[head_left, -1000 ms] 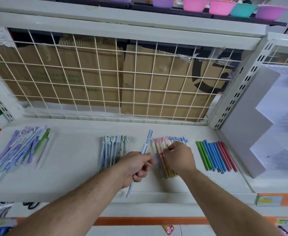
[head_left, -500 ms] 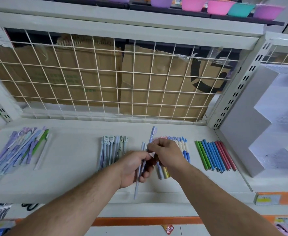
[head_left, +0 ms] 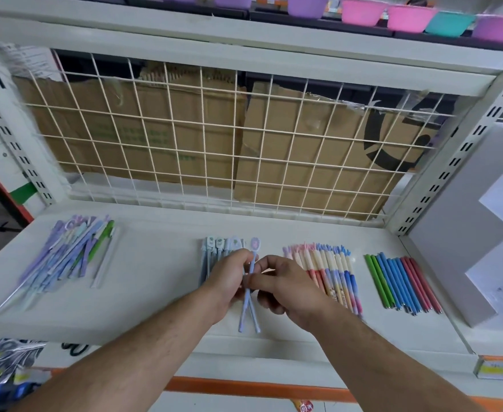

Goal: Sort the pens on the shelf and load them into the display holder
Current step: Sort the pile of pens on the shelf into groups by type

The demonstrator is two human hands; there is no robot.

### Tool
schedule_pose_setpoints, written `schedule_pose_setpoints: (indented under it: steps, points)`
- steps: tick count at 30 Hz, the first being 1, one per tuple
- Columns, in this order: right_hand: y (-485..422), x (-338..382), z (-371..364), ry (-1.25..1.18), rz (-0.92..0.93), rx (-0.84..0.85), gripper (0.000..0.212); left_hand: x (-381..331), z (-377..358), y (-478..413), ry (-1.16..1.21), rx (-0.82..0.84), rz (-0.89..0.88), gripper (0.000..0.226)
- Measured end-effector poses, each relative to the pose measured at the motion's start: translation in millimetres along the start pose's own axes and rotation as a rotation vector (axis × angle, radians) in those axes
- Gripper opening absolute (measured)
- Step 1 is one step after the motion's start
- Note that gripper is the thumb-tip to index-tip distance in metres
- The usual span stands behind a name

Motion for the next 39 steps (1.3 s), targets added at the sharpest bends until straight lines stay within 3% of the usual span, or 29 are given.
schedule_pose_setpoints:
  steps: [10,19,26,30,33,39]
  points:
    - [-35.6,-1.2,-28.8,0.061,0.037,-0.223,0.017,-2.1,48.7,3.2,-0.27,-0.165,-0.169,0.025]
    - [-65.4,-6.4,-42.3,0.252,0.015,-0.394,0.017,6.5,92.3,-8.9,-0.657,-0.277,-0.251,0.004]
    - [-60.1,-3.6,-40.0,0.503,0.051,-0.475,0.01,5.7,88.6,-8.2,-1.013,-0.344,-0.451,0.021]
    - [-47.5,1.1,-39.2,0.816,0.193,-0.445,0.011,3.9,82.9,-1.3,-1.181,-0.419,-0.52,0.027]
    - [-40.3,1.7,-39.2,1.073,0.349,-0.392,0.025,4.0,81.3,9.9,-1.275,-0.458,-0.49,0.028]
    - [-34.8,0.7,-48.0,1.181,0.452,-0.275,0.021,10.8,92.5,33.4,-1.216,-0.522,-0.396,0.031]
Point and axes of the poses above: each hand's wrist, its own y-axis away from the middle knuckle, its own z-axis out of the back of the hand, x = y × z, the point moved 4 cm from there along -y, towards the middle knuckle, and after that the axes turned 7 degrees about -y, right-handed, at the moved point
